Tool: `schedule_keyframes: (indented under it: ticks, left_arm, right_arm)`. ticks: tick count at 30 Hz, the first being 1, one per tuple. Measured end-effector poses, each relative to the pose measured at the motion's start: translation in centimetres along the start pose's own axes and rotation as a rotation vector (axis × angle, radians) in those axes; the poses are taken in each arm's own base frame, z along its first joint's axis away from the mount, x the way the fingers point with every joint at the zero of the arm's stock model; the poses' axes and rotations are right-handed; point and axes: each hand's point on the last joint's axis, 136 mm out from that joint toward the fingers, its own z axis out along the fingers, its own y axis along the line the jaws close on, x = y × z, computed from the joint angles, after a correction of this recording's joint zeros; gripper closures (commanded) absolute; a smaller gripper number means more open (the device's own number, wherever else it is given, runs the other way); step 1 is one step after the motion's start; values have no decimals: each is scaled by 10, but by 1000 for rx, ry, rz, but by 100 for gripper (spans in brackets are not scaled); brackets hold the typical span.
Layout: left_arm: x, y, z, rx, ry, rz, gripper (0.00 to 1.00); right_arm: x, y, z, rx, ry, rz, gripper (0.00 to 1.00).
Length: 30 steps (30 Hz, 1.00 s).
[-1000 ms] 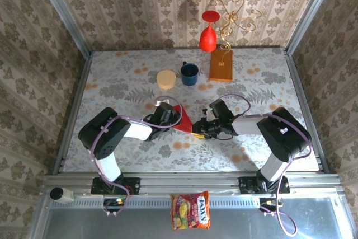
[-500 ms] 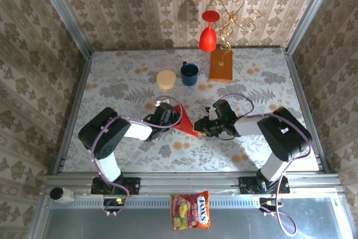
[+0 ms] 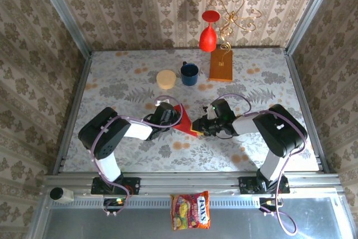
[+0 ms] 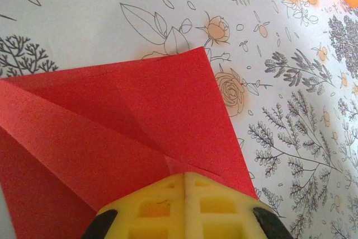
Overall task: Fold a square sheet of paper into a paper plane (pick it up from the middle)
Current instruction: Turn over the paper at the center of the table.
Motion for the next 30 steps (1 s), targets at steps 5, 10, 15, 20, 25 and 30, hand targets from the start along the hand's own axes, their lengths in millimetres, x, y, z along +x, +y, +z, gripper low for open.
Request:
schedule_keyframes:
  ticks: [5, 10, 15, 20, 25, 30]
  left_arm:
    - [0, 0, 0, -1, 1, 0, 100]
    - [-1, 1, -3, -6, 9, -3, 100]
    - [-15, 22, -27, -61, 1, -38, 100]
    - [-52, 27, -68, -59, -105, -84, 100]
    - [-54, 33, -92, -61, -137, -87, 99]
    - [-41, 54, -108, -100, -127, -100, 98]
  right_arm:
    - [0, 2, 4, -6, 5, 0, 94]
    - [-4, 2, 2, -11, -5, 21, 100]
    - [-16, 17, -32, 15, -76, 5, 100]
    - [-49, 66, -105, 163, -269, -157, 100]
    - [-74, 83, -171, 432, -432, -290, 100]
    - [-70, 41, -197, 871, -407, -364, 100]
